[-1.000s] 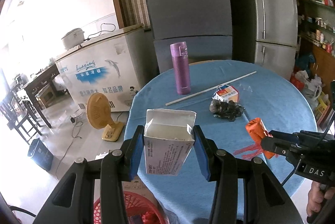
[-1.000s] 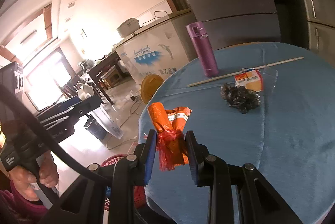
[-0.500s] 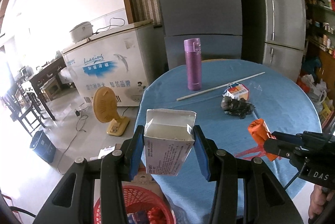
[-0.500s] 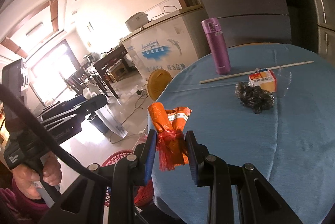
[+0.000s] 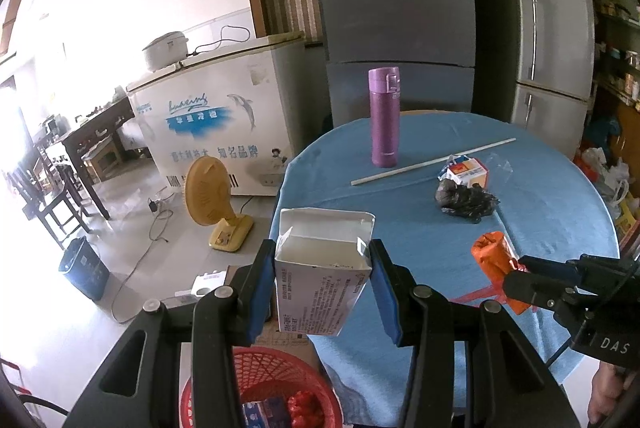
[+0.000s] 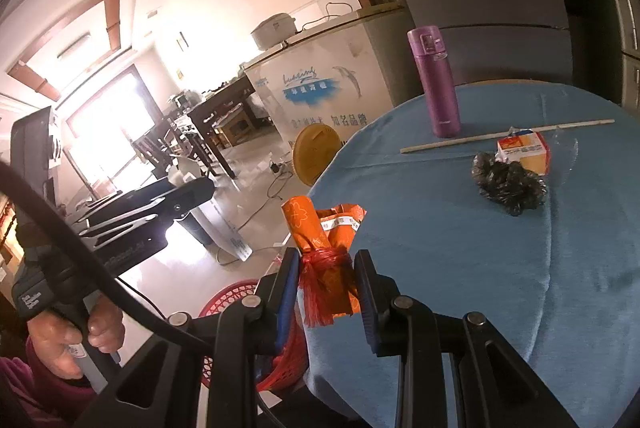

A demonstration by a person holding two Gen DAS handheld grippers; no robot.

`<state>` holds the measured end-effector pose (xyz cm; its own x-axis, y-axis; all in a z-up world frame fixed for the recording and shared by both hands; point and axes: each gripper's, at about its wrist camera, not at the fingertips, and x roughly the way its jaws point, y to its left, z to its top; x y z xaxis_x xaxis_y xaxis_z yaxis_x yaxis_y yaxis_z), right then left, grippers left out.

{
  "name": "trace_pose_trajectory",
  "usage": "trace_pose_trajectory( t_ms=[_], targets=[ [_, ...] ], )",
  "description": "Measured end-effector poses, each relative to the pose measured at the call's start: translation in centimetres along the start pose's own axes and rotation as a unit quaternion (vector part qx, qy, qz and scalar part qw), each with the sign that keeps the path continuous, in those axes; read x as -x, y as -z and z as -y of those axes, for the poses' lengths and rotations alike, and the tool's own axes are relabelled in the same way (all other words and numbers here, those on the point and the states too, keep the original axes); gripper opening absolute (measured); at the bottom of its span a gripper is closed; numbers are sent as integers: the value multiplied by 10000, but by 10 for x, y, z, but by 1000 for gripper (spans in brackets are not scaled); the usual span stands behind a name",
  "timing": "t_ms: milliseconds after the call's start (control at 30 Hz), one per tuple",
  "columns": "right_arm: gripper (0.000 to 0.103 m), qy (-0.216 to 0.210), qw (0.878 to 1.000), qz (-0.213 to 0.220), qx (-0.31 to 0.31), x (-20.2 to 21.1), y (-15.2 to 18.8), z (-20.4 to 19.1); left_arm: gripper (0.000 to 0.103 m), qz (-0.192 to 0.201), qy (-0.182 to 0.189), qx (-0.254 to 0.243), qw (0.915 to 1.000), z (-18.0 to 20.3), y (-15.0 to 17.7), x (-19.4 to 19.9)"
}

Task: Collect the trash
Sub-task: 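Lift the carton and wrapper and carry them toward the basket, then carry white carton in left tool and orange wrapper in right tool over red basket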

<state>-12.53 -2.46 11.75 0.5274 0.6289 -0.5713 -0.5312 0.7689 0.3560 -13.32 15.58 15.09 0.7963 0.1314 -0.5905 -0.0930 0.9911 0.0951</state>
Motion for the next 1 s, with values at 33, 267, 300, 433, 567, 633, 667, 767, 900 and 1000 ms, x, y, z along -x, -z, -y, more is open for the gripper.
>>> trace_pose_trajectory(
  t_ms=[33, 267, 300, 433, 567, 633, 667, 767, 900, 1000],
  targets=[
    [30, -6, 10000, -9, 15, -1, 0, -1, 48, -13, 5, 16, 10000, -1, 1, -1],
    [30, -74, 9999, -69, 42, -7, 0, -5, 48, -58, -37, 62, 10000, -8, 3, -4],
    [30, -77, 9999, -76, 53, -8, 0, -6, 48, -61, -49, 61, 10000, -8, 3, -5],
    [30, -109, 9998, -119, 73, -12, 0, -8, 48, -92, -57, 102, 9999, -11, 5, -6],
    [30, -149, 9997, -169, 91, -17, 0, -9, 48, -127, -74, 123, 9998, -15, 7, -8],
    [30, -166, 9996, -200, 108, -20, 1, -11, 48, -142, -86, 130, 9998, -17, 8, -8],
    [30, -183, 9995, -218, 108, -21, 1, -12, 48, -150, -94, 132, 9998, -17, 8, -9],
    [30, -207, 9994, -258, 127, -27, -1, -13, 48, -187, -104, 171, 9996, -19, 10, -11],
    [30, -242, 9991, -310, 148, -32, -1, -14, 48, -237, -128, 189, 9995, -22, 12, -14],
    [30, -276, 9989, -358, 150, -36, -1, -15, 48, -269, -157, 208, 9993, -25, 13, -16]
  ],
)
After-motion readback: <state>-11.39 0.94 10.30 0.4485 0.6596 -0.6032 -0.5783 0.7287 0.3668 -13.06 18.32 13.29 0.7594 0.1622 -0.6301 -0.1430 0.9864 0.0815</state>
